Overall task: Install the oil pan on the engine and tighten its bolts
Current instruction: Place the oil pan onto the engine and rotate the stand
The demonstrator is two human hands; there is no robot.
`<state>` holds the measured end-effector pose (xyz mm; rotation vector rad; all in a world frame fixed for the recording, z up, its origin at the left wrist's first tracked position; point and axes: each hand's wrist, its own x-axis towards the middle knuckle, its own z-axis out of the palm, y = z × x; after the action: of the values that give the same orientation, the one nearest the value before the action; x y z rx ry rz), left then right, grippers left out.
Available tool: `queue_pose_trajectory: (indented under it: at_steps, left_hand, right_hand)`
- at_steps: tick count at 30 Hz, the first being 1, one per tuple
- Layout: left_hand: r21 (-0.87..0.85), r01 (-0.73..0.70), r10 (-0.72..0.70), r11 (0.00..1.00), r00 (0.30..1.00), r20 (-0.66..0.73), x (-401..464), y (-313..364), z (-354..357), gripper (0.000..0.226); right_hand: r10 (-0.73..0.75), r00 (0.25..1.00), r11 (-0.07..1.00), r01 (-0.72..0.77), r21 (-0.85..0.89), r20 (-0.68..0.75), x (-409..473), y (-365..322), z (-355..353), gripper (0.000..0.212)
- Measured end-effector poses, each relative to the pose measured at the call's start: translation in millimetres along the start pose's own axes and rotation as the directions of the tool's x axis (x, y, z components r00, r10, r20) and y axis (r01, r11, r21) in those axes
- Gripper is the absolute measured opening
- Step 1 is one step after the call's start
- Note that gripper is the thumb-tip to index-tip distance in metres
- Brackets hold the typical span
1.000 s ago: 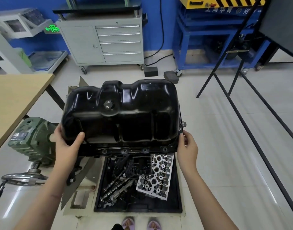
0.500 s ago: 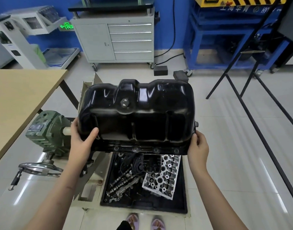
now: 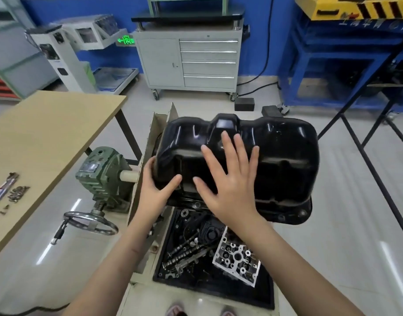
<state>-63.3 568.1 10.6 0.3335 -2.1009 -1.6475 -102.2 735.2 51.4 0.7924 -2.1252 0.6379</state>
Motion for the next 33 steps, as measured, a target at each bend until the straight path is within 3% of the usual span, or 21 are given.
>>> queue_pose_trajectory:
  at_steps: [4,7,10,13,16,18,20,22,25,28,33]
  left_hand:
    - [0.008,-0.003,0.002,1.000,0.996,0.089,7,-1,-8,0.075]
    - [0.084,-0.051,0.035,0.995,0.981,0.188,10,-12,-27,0.080]
    - [0.209,-0.205,0.133,0.956,0.940,0.315,18,-22,-37,0.069]
    - [0.273,-0.252,0.155,0.929,0.930,0.333,27,-27,-36,0.068]
    - [0.303,-0.285,0.197,0.909,0.937,0.288,28,-38,-43,0.080]
    - [0.314,-0.143,0.085,0.939,0.978,0.190,20,-52,-54,0.080]
    - [0.211,0.102,-0.114,0.972,0.992,0.047,7,-72,-69,0.060]
    - [0.087,0.298,-0.285,0.951,0.949,-0.133,-3,-94,-89,0.032]
    - [0.089,0.540,-0.493,0.837,0.814,-0.306,-8,-128,-125,0.030]
    - [0.206,0.649,-0.597,0.732,0.758,-0.264,-12,-151,-143,0.030]
    - [0.295,0.620,-0.659,0.727,0.751,0.047,-15,-154,-120,0.034]
  right_hand:
    - [-0.055,0.998,0.962,0.045,-0.269,-0.028,1,8,22,0.043]
    - [-0.060,0.991,0.952,0.020,-0.306,-0.122,3,10,32,0.041]
    - [-0.059,0.988,0.935,0.005,-0.354,-0.142,5,13,38,0.040]
    - [-0.061,0.985,0.920,-0.007,-0.392,-0.161,6,14,41,0.040]
    - [-0.076,0.982,0.908,-0.003,-0.419,-0.171,7,14,42,0.040]
    - [-0.085,0.982,0.903,0.004,-0.430,-0.169,8,13,41,0.040]
    - [-0.091,0.981,0.900,0.007,-0.436,-0.171,8,12,40,0.040]
    - [-0.095,0.980,0.900,0.009,-0.436,-0.177,9,11,40,0.039]
    - [-0.099,0.978,0.900,0.008,-0.437,-0.185,8,11,41,0.039]
    - [-0.101,0.978,0.896,0.010,-0.444,-0.183,8,13,42,0.039]
    - [-0.099,0.980,0.897,0.014,-0.441,-0.170,8,15,41,0.039]
